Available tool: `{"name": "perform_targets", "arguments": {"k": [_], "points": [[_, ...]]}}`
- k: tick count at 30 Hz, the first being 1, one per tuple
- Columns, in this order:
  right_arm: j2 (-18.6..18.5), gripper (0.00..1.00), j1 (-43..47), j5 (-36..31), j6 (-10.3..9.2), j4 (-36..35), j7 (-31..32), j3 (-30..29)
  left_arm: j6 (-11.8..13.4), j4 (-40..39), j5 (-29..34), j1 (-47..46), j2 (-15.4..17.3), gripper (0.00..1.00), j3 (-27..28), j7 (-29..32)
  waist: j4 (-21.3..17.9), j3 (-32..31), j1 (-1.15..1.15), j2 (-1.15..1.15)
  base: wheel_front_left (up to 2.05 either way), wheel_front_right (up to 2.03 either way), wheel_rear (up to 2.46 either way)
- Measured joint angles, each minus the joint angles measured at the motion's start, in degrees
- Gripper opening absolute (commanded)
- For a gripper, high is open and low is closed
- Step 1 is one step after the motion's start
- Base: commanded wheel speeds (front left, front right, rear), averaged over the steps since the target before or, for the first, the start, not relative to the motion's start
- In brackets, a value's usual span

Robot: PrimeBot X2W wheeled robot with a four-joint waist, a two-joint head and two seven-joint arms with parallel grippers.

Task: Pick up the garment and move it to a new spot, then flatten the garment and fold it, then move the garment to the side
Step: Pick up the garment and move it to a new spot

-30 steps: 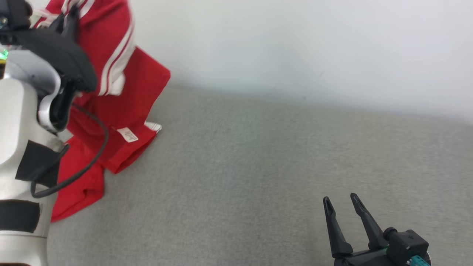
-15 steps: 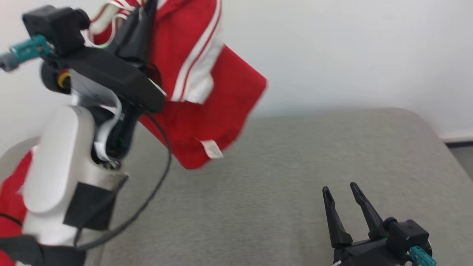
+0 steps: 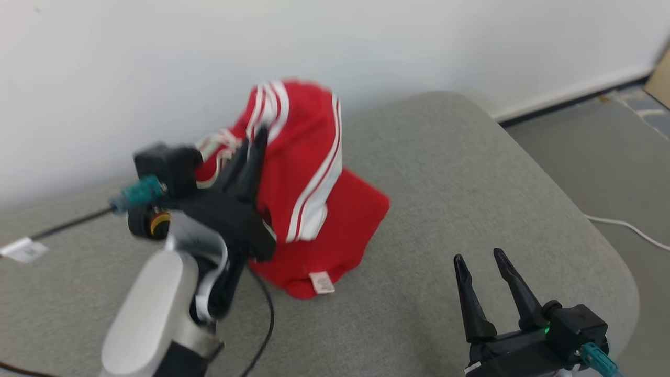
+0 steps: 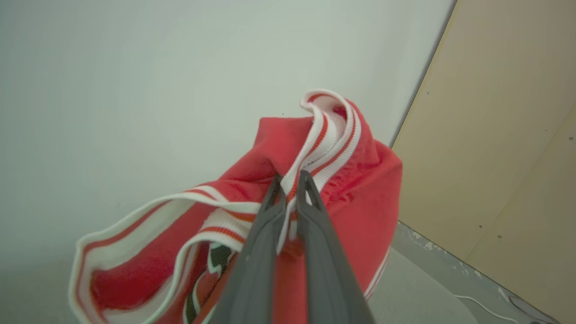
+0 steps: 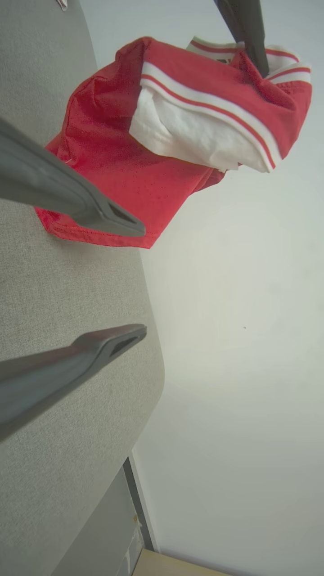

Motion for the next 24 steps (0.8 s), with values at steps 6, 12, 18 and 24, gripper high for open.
{"name": "perform_targets", "arguments": {"k": [6, 12, 18, 24], "points": [[0.02, 1.00, -0.15, 0.45, 0.00, 1.10, -0.74, 0.53, -0.09, 9.71, 3.80, 6.39, 0.58, 0.62, -3.38, -4.77, -2.68, 3.73, 0.01, 0.01, 0.00, 0.00, 0.00], [0.04, 1.00, -0.26, 0.47, 0.00, 1.85, -0.81, 0.42, 0.09, 16.49, 4.60, 9.32, -1.65, 1.00, -4.55, -12.71, -2.04, 4.57, 0.01, 0.00, 0.00, 0.00, 0.00], [0.07, 1.00, 0.08, 0.14, 0.00, 2.02, -0.71, -0.82, 0.44, 15.26, 4.14, 12.97, -2.16, 1.00, -2.53, -19.31, 0.83, 3.28, 0.01, 0.00, 0.00, 0.00, 0.00], [0.08, 1.00, 1.75, -0.10, 0.00, 2.05, -0.76, -2.66, 1.37, 4.17, 6.62, 21.62, -1.58, 1.00, 5.30, -20.36, 5.12, 1.00, 0.00, 0.00, 0.00, 0.00, 0.00]]}}
